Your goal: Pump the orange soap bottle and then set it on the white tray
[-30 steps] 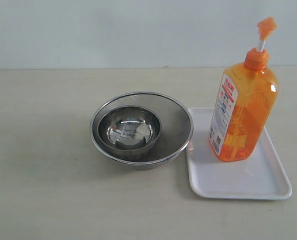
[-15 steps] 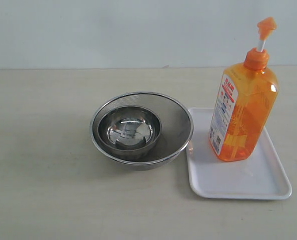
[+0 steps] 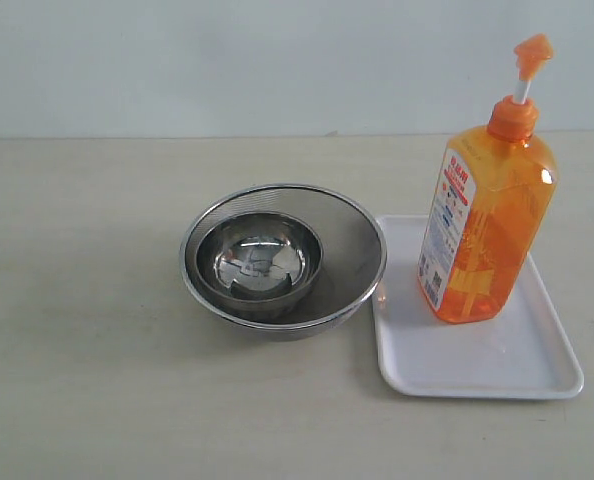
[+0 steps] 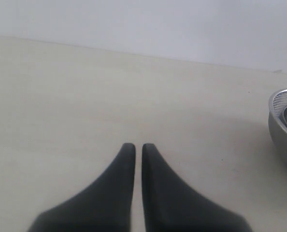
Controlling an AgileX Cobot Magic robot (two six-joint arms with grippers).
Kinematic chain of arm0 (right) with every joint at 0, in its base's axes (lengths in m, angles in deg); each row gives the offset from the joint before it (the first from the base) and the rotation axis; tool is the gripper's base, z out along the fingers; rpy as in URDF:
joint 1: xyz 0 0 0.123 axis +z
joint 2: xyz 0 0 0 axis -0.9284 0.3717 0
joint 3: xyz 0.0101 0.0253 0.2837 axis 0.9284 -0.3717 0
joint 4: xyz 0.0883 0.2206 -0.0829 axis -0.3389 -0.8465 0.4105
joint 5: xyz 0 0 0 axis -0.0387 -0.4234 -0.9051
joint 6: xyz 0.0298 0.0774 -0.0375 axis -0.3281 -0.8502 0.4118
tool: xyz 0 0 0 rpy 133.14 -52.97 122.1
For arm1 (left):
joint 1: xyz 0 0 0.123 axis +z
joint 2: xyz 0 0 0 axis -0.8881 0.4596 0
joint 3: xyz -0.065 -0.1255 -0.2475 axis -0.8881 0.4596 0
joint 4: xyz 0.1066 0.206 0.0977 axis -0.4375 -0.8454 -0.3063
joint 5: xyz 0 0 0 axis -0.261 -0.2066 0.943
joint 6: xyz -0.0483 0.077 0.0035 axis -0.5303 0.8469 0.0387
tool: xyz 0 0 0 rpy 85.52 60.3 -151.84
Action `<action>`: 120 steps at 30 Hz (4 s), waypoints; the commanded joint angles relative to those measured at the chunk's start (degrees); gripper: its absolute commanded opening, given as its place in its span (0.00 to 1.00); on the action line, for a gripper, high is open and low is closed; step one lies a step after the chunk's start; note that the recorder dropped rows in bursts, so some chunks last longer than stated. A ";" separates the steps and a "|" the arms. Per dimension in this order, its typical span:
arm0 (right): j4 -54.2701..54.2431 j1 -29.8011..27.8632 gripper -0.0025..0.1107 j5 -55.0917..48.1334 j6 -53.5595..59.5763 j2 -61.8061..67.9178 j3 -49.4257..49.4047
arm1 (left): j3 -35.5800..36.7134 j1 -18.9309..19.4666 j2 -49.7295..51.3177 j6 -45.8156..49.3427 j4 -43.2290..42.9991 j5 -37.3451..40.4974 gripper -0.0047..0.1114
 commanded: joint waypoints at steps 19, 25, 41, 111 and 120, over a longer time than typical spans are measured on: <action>0.59 -4.33 0.02 -0.72 -0.21 -0.28 0.01 | 0.19 0.20 -0.17 -0.20 -0.05 -0.10 0.08; 0.59 -4.31 0.02 -0.60 -0.21 -0.28 0.01 | 0.19 0.20 -0.17 -0.20 -0.05 -0.10 0.08; 0.59 -4.31 0.02 -0.35 -0.21 -0.28 0.01 | 0.19 0.20 -0.17 -0.20 -0.05 -0.10 0.08; 0.59 -4.31 0.02 0.47 -0.21 -0.28 0.01 | 0.19 0.20 -0.17 -0.20 -0.05 -0.10 0.08; 0.59 -4.31 0.02 0.47 -0.21 -0.28 0.01 | 0.19 0.20 -0.17 -0.20 -0.05 -0.10 0.08</action>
